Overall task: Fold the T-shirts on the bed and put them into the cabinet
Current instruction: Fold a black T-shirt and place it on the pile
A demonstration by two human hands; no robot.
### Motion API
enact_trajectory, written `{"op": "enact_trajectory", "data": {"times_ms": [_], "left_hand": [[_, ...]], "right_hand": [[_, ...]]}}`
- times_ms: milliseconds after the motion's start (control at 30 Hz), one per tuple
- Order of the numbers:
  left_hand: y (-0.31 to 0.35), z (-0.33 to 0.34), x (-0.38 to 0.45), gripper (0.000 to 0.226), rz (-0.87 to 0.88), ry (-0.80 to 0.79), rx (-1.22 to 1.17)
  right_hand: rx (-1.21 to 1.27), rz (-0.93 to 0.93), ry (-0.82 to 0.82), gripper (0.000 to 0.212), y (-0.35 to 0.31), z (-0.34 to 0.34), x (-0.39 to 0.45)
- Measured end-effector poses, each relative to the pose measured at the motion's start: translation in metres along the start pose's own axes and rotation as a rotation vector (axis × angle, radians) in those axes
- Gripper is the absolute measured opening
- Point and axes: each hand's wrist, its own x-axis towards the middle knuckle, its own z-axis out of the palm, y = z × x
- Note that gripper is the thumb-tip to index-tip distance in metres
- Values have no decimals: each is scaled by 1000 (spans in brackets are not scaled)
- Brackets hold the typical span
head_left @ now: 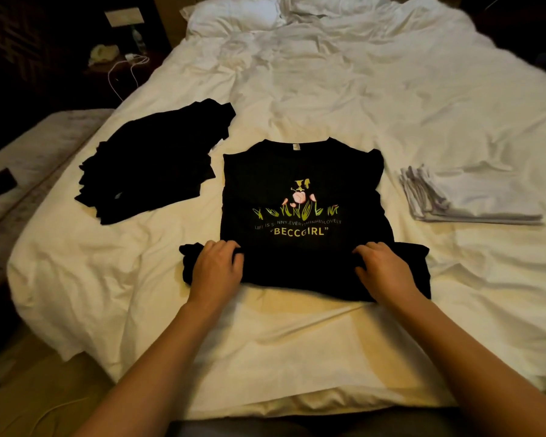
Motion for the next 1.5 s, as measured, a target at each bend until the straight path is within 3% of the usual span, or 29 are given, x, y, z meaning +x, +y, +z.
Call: {"op": "enact_trajectory", "data": {"times_ms": [133,300,367,500,633,833,1100,1500], "left_hand": [[-1,-8,23,18,31,-182,114],[-10,-5,49,28,41,-690,141],[-12,-3,58,25,-1,-732,127],[-7,-3,79,19,-23,-651,88],[-4,-3,93,12,44,-535,31],[-17,12,106,19,-87,-458,-34],[-16,29,132,21,-86,-124,-50],[-17,86,221,23,-94,-11,76]], "right_hand": [[226,52,39,25,3,-13,9],[413,70,-13,24,13,-22,20],[475,47,-19,23,17,-23,24],[503,23,-45,10,22,-25,35],[492,51,-63,12,26,-26,47],[418,54,-139,12,33,-28,63],[386,39,30,13,37,-35,109],[146,39,170,17,39,-27,224]]}}
